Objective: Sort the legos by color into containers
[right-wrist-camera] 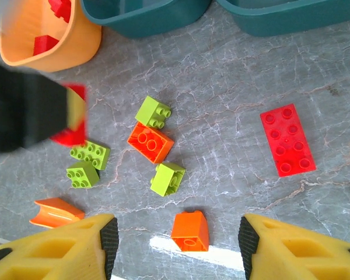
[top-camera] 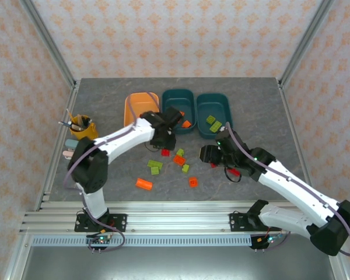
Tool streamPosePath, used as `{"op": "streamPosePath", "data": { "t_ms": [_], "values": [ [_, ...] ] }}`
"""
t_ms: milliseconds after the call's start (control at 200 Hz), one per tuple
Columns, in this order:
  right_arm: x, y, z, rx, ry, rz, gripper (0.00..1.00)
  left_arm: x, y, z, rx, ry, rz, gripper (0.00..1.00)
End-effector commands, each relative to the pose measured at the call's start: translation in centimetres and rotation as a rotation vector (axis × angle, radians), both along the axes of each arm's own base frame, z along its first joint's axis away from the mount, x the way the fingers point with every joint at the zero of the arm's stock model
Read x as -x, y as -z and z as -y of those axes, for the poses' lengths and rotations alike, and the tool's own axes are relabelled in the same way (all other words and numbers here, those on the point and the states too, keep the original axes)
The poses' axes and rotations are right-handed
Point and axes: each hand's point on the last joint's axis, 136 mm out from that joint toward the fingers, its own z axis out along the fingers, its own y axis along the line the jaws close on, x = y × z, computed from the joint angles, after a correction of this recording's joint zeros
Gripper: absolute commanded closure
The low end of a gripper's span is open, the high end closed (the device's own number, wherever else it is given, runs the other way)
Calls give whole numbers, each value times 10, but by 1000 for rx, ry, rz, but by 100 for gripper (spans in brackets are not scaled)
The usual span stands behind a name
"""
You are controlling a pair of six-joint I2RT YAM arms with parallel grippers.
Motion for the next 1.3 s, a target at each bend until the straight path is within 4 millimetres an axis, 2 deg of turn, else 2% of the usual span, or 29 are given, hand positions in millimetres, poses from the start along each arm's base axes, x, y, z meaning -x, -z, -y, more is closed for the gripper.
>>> {"op": "streamPosePath", "data": {
  "t_ms": [0, 95, 160, 260, 290, 405, 525, 621, 776, 931, 1106, 1191, 1296],
  "values": [
    [-15, -19, -21, -36, -46, 55, 41, -24, -35, -30, 31, -121, 55, 67],
    [-27, -22, -36, -49, -63, 65, 41, -52, -43, -56, 19, -184, 83, 67],
    [-36, -29, -47, -61, -76, 82, 41, -72, -43, -70, 17, -231, 92, 67],
    [-53, -27, -65, -51, -95, 79, 41, -101, -38, -87, 17, -282, 106, 68],
    [-58, -27, -70, -49, -99, 79, 41, -109, -23, -91, 4, -292, 76, 68],
    [-74, -30, -88, -55, -116, 78, 42, -134, -1, -100, -14, -303, 41, 68],
    [-87, -34, -103, -79, -119, 84, 41, -148, 24, -97, -5, -290, -3, 67],
    [-93, -33, -113, -90, -130, 78, 41, -151, 41, -93, 13, -287, -32, 67],
    [-86, -7, -133, -45, -195, 19, 41, -148, 55, -89, 23, -298, -68, 64],
    [-58, 23, -159, 71, -315, -19, 39, -145, 40, -91, 31, -298, -47, 58],
    [-24, 49, -183, 162, -406, -53, 35, -137, 9, -95, 41, -310, -9, 39],
    [-10, 62, -195, 190, -425, -73, 34, -128, -8, -103, 24, -341, 16, 31],
    [-3, 79, -202, 219, -381, -102, 32, -112, -33, -119, -6, -402, 64, 28]
  ]
}}
